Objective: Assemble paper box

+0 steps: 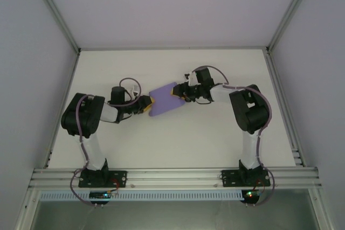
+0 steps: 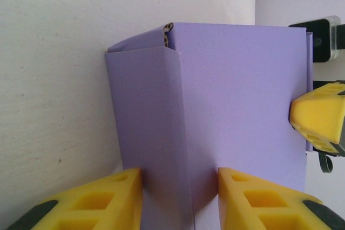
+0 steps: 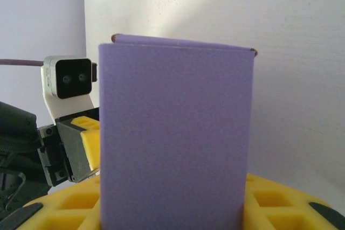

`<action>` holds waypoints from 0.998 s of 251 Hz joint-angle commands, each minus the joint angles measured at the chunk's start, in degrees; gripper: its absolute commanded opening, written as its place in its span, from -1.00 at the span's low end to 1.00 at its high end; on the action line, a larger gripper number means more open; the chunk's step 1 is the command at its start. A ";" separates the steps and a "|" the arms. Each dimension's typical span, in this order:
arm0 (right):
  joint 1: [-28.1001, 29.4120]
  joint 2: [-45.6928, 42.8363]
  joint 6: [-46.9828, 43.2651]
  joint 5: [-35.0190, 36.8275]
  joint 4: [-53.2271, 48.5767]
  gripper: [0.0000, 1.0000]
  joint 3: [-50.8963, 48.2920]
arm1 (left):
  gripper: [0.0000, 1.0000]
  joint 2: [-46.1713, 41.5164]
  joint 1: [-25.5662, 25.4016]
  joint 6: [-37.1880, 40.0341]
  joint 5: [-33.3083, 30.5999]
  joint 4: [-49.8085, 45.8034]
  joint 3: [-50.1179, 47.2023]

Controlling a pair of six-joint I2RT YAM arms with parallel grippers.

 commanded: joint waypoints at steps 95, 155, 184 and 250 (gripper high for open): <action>-7.18 -24.29 -9.04 16.14 -21.02 -0.17 -5.44 | 1.00 -23.58 -18.05 38.68 -35.85 -37.47 18.72; -13.16 -33.76 -5.19 22.00 -34.21 -0.17 -3.17 | 1.00 -26.43 -34.35 70.24 -50.12 -28.84 14.85; -13.84 -35.08 -4.56 17.60 -35.87 -0.17 -2.21 | 1.00 -22.72 -40.64 83.01 -56.73 -28.78 15.61; -14.48 -33.75 3.79 9.33 -33.96 -0.24 -3.72 | 0.99 -16.63 -44.60 91.63 -63.90 -22.98 16.77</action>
